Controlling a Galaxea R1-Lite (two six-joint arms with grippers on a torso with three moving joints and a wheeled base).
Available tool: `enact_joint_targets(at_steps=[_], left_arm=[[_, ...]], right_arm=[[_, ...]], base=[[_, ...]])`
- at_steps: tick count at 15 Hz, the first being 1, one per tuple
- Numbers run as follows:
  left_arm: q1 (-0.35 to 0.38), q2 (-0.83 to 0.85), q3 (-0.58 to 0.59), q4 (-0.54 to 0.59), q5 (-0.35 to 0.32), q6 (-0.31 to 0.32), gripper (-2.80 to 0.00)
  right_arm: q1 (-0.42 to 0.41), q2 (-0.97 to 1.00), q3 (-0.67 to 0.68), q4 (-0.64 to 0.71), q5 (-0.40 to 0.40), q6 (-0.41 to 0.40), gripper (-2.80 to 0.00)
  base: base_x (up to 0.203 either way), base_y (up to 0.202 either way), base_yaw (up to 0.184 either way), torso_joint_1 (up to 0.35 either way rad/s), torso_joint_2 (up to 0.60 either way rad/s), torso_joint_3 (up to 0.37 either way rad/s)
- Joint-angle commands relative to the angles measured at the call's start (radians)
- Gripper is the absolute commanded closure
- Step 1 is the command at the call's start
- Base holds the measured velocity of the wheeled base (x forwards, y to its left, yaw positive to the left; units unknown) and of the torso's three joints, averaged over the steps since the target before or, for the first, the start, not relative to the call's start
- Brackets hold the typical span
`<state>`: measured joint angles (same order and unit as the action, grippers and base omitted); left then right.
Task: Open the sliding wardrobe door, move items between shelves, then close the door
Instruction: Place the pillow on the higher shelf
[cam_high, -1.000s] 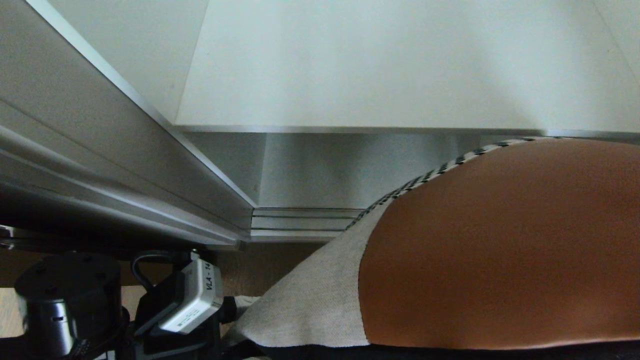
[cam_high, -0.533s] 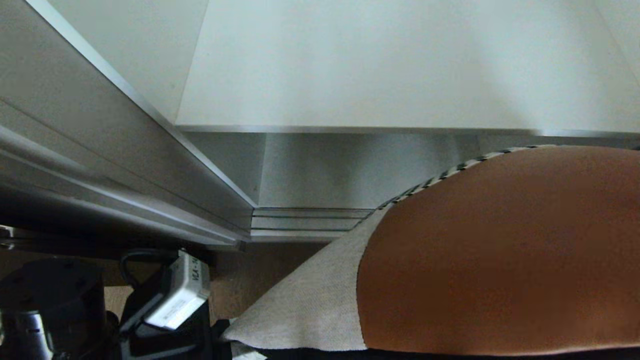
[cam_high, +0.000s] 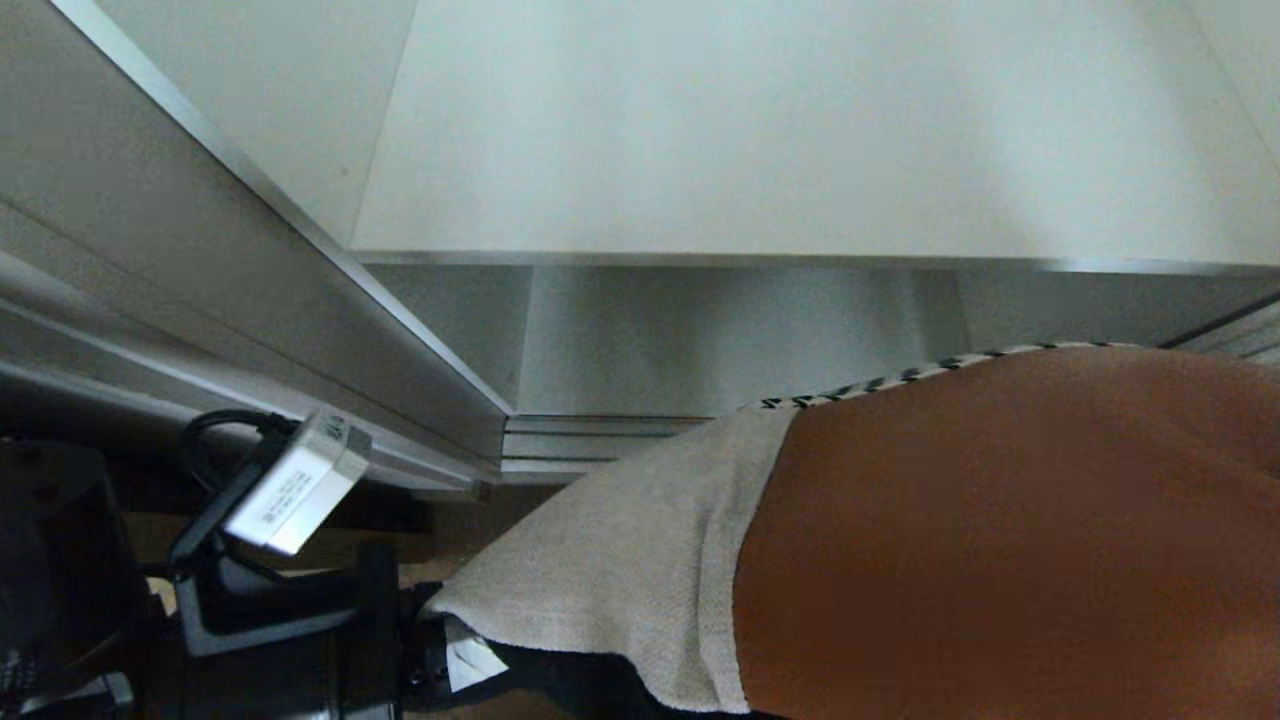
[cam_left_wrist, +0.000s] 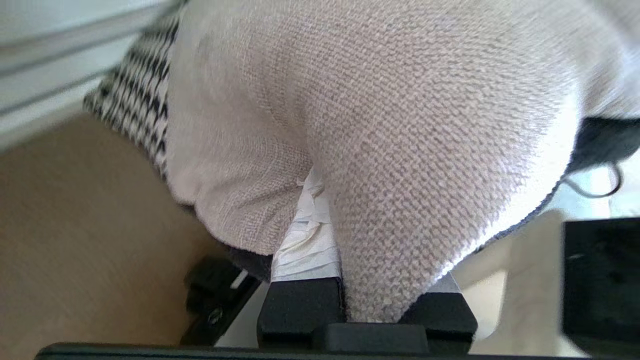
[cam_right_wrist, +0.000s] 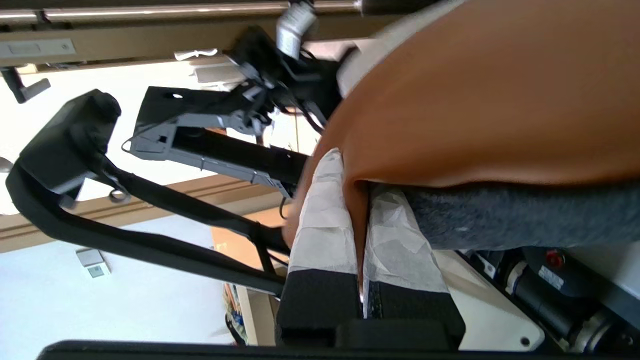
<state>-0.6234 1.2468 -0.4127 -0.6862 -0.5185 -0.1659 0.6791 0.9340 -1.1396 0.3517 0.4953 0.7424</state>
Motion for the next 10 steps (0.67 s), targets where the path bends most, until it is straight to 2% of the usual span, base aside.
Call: enact_joint_targets(at_steps=[1, 5, 10], left_arm=[[-0.001, -0.037, -0.017, 0.004, -0.005, -0.011, 0.0], [0.001, -0.053, -0.047, 0.018, -0.002, -0.063, 0.0], [0.001, -0.049, -0.061, 0.019, 0.071, -0.069, 0.0]], right_arm=[[0.0, -0.013, 0.022, 0.003, 0.005, 0.003, 0.0], [0.0, -0.023, 0.06, 0.003, 0.008, 0.0, 0.0], [0.002, -0.036, 0.103, 0.003, 0.006, -0.012, 0.0]], base=[[0.0, 0.0, 0.0, 0.0, 0.0, 0.0], [0.0, 0.0, 0.0, 0.0, 0.0, 0.0], [0.0, 0.0, 0.0, 0.0, 0.0, 0.0]])
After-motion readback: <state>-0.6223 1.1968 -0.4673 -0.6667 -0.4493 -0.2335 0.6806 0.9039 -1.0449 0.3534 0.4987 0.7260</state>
